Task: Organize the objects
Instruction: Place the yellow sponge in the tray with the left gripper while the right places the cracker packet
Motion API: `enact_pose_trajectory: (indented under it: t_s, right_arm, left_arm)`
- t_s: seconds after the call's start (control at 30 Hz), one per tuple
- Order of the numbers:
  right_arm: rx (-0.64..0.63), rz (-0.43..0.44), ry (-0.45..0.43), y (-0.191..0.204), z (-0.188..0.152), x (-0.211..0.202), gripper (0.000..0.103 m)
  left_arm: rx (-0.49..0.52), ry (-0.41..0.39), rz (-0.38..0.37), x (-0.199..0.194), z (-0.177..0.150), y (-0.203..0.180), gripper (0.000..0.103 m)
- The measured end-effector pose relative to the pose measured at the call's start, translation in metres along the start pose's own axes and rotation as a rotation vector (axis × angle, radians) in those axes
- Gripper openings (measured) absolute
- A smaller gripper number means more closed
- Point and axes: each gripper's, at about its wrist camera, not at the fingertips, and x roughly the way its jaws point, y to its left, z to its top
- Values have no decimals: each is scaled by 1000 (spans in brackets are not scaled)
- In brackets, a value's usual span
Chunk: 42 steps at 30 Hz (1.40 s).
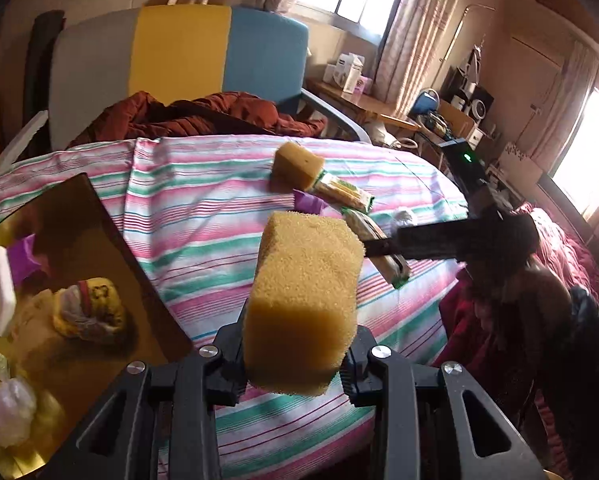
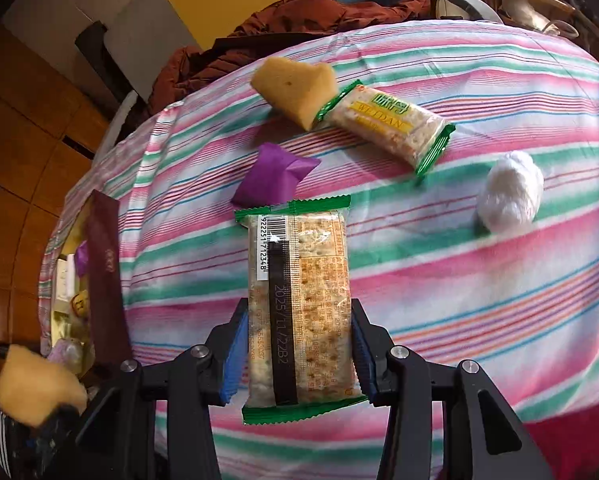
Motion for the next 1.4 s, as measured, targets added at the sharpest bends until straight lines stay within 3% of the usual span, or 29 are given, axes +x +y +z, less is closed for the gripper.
enact_pose_trajectory:
  t_s: [0.17,0.33,0.47,0.67,0.87,1.4]
  right_arm:
    - [-49,73,-46,37,-13,-16,46]
    - [-181,129,-76,97,-15,-27,46]
    - [-273,167,-60,143,-22,-18,46]
    - [-383,207,-10,200,-37,5,46]
    - [-446,213,17,236,-42,21,46]
    - [-499,171,12,282,-7,54,47]
  left_arm:
    - [-57,-40,45,-22,-2,23,35]
    - [-114,-86,129,-46,-8,52,35]
    - [-151,-111,209,-61,-17,71,35]
    - [-215,-124,269,-73,-30,97,35]
    - [-265,-109,281,-72,-39,117,35]
    - [-358,-99,287,-68,-43,154,35]
